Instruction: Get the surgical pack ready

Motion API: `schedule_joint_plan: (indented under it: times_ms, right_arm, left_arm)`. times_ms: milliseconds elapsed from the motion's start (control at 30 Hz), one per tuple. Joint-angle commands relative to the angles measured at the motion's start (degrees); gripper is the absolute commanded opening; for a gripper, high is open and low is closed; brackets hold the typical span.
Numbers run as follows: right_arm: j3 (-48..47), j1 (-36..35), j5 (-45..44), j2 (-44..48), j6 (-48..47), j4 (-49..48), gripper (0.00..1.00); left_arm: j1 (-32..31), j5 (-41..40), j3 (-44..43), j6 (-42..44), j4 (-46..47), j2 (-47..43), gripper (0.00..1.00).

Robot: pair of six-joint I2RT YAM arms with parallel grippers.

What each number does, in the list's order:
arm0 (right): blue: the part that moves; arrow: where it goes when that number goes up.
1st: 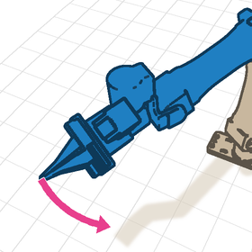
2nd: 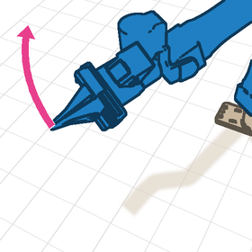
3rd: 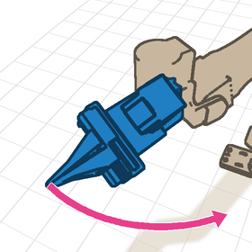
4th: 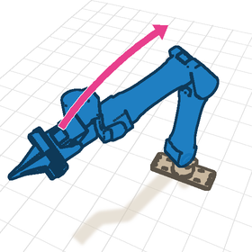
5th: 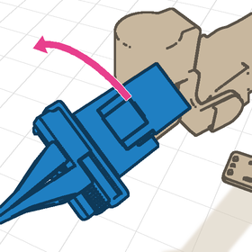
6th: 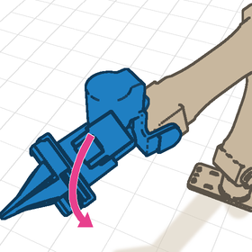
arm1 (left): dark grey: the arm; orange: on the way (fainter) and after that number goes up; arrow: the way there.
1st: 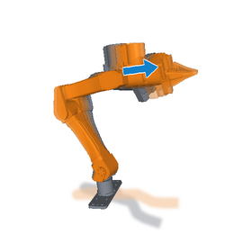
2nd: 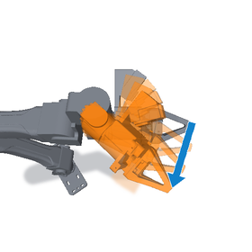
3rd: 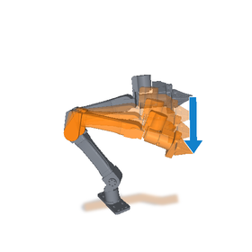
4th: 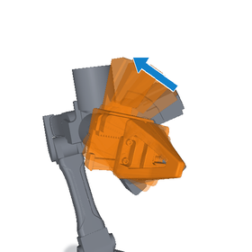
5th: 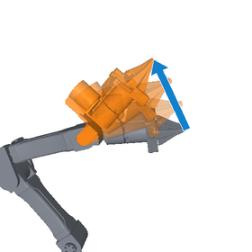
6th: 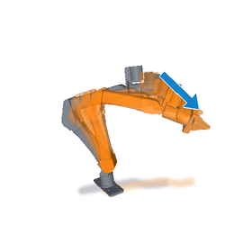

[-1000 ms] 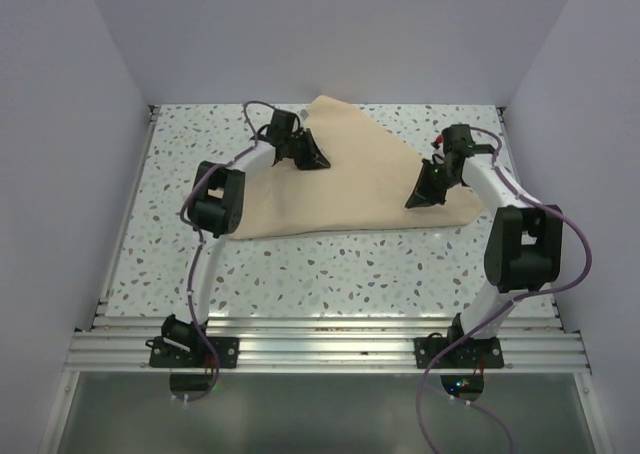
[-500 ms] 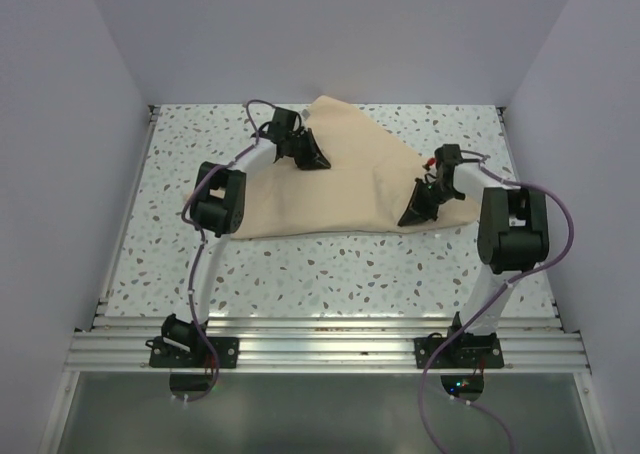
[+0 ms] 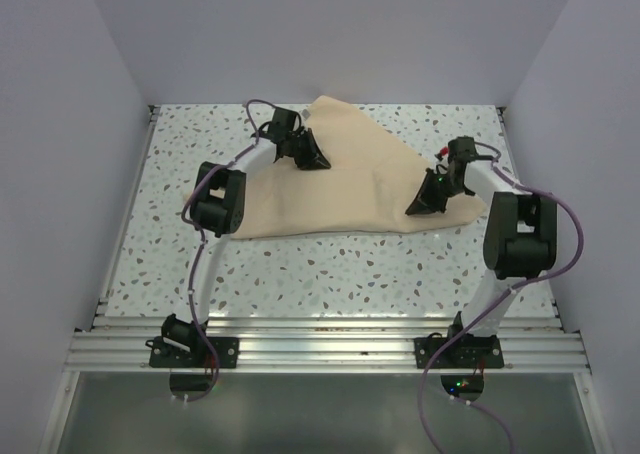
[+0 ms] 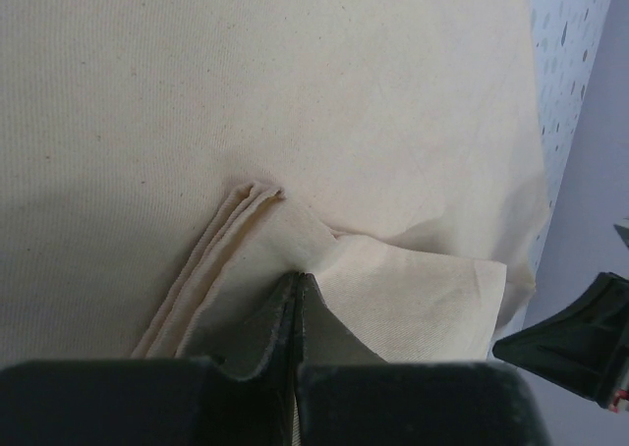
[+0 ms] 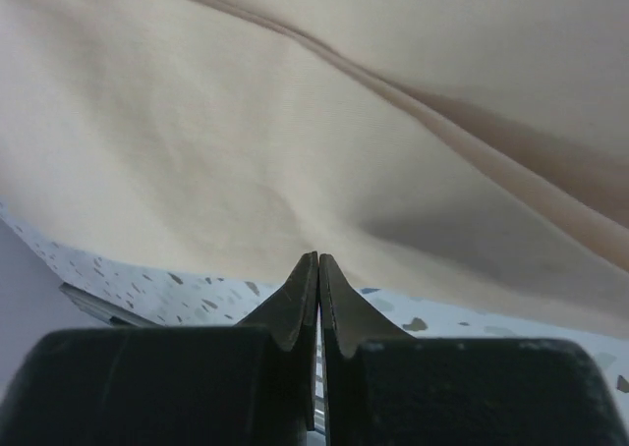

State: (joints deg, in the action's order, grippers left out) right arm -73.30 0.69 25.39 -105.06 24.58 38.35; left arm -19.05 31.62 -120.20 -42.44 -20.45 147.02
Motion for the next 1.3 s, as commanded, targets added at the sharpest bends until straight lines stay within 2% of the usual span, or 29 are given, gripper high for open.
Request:
schedule_joint_plan:
  times_ms: [0,133,267,400,567,733,833,933,1133,1267]
  right_arm:
    - [4.3,5.01,-1.65,-2.16,-0.84,-1.17,0.01]
    - [2.38,6.17,-1.32,-3.4,-2.69,0.93,0.01]
    - [-1.22,6.25,-0.77,1.33,-2.16,2.69,0.02]
    - [-4.31,9.49,-2.18,3.09,-3.75,7.0,0.02]
    - [1.3,14.24,-5.69,3.45,-3.84,5.87,0.01]
    - [8.08,14.43,-10.27,-0.84,-5.06,2.53,0.0]
    - [8.44,14.43,-10.1,-3.74,-5.33,1.03,0.0]
    - [5.63,14.43,-8.52,-2.53,-4.28,2.78,0.0]
    - [-0.96,13.2,-7.64,4.94,-2.35,8.58,0.0]
    - [-5.0,8.38,-8.07,6.44,-1.29,10.07,0.0]
  left_arm:
    - [0.85,-2.52,1.55,1.65,-6.1,1.25,0.0]
    - [0.94,-2.61,1.64,1.83,-6.27,1.34,0.0]
    - [1.12,-2.87,1.55,1.83,-6.45,1.25,0.0]
    - [1.29,-2.7,1.55,1.92,-6.62,0.9,0.0]
    - [1.47,-2.88,1.55,2.71,-6.89,0.37,0.02]
    - [1.47,-2.0,1.55,3.24,-6.71,0.28,0.04]
    - [1.47,-1.38,1.55,3.41,-6.71,0.11,0.05]
    - [1.47,-0.59,1.2,4.11,-6.62,-0.77,0.07]
    - [1.91,-1.12,2.43,6.48,-7.5,-7.7,0.23]
    - [3.31,-2.16,3.75,8.24,-7.06,-15.07,0.32]
